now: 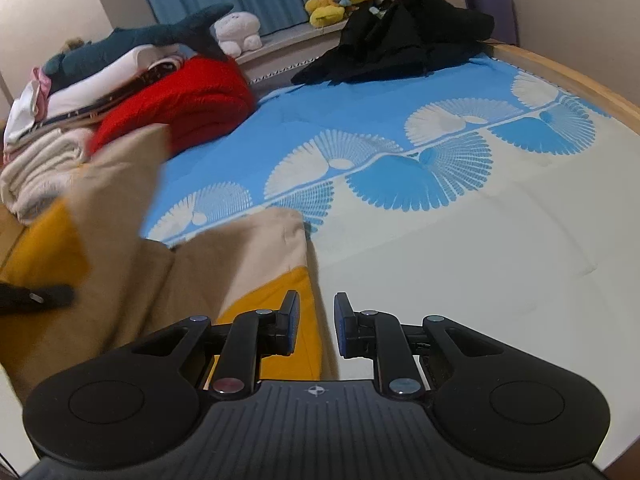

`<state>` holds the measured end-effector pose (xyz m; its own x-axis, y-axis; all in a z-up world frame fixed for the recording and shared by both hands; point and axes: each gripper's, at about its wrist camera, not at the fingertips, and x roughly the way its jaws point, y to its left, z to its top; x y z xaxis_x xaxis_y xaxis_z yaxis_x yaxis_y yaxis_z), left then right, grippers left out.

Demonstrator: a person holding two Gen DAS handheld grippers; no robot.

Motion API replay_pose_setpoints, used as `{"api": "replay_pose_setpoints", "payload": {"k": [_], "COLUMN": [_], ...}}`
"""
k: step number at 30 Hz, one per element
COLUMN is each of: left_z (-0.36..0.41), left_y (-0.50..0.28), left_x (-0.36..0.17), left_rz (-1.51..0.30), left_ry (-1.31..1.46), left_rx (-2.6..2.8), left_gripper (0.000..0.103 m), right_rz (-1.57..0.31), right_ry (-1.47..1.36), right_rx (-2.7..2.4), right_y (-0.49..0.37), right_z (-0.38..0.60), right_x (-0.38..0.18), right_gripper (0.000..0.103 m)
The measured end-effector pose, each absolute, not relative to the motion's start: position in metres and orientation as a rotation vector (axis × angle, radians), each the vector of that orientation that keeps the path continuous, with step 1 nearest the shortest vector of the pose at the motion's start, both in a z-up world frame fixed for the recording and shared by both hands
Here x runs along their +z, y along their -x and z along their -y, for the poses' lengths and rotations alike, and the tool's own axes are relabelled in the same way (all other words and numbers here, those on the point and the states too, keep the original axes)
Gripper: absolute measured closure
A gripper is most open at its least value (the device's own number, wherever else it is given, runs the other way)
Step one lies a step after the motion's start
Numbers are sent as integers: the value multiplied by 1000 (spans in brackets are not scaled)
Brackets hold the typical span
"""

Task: Fold large clothes
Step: 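Lift the jacket edge with the left tool and fold it over while the right tool closes on the body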

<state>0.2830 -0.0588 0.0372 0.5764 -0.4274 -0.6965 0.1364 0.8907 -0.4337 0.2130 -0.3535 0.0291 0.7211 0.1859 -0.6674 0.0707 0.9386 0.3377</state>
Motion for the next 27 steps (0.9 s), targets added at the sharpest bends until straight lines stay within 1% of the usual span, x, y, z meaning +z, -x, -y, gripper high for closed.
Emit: {"api": "replay_pose_setpoints", "payload": {"k": [2,4,5,6,7,8,9,11,14,16,18,20,21,24,27], "left_z": [92,118,133,143,150,155,156,146,105,83,73,72,72,77,80], "left_y": [-287,-288,-288,-289,-290,-290,-289,-284,-284,-284,-281,-279,-278,-273,-270], "left_x": [23,9,0,-7,-14,-20,-22,-19,0,0,-11,-25,-32,-37,-34], "left_rz": [-931,-961,-984,-1006,-1038,-1069,-1087,-1078,-1022,-1004,-1042,-1093,-1118,-1127,-1104], "left_ry": [324,293,277,273,275,277,275,272,425,498,503,516,529,489,427], "left_rx": [-361,-381,-403,-430,-462,-493,-516,-537,-555,-552,-533,-529,-533,-564,-583], "left_gripper": [95,92,80,59,47,30,23,23,22,21,21,18,18,18,18], "right_rz": [-757,-742,-731,-722,-714,-705,-696,-690,-692,-702,-717,-747,-768,-865,-970], "right_ry": [-377,-399,-413,-425,-437,-449,-462,-492,-551,-607,-659,-686,-703,-716,-640], "right_rx": [60,52,50,50,53,59,70,96,154,206,251,277,288,289,238], "right_y": [-215,-216,-216,-217,-217,-218,-218,-219,-223,-226,-230,-235,-239,-250,-257], "right_z": [354,353,353,353,352,352,351,347,341,334,326,315,310,295,279], "right_x": [30,32,33,34,35,36,37,37,37,36,33,29,26,12,-2], "right_gripper": [84,84,83,80,78,74,70,67,64,59,54,50,48,48,48]}}
